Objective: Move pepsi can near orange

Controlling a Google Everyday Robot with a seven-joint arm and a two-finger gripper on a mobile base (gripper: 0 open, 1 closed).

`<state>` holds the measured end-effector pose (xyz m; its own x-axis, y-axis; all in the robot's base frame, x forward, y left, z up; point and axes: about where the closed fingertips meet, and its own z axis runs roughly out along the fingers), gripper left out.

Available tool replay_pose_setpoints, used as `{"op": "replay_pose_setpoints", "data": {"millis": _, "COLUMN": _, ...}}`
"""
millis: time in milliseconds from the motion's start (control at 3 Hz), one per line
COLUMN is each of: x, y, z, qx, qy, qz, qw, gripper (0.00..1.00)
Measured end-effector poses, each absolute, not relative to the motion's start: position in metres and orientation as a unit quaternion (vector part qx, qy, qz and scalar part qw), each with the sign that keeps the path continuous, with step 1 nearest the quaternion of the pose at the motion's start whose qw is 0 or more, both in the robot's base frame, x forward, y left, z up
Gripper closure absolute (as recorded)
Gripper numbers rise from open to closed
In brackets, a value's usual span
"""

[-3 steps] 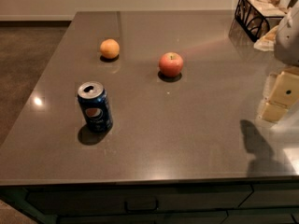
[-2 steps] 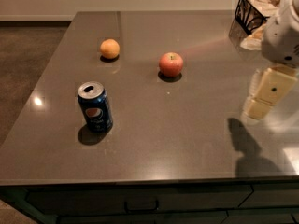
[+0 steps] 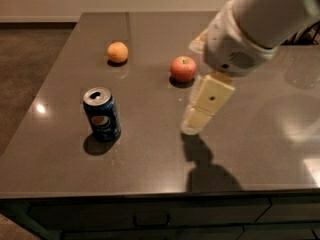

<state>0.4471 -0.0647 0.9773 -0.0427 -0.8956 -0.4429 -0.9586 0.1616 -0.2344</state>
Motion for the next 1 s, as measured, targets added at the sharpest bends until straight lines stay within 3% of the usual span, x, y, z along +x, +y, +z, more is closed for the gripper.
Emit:
{"op": "replay_pose_setpoints", "data": {"millis": 667, "x": 0.444, "y": 0.059, "z": 0.962, "qx": -0.666, "qy": 0.673, "qz": 0.121, "qw": 0.299, "gripper": 0.00}}
{"op": "replay_pose_setpoints", "data": {"millis": 1000, "x": 0.456, "y": 0.095, "z": 0.936, "qx": -0.671, "qy": 0.665, "qz": 0.143, "qw": 0.295, "gripper": 0.00}}
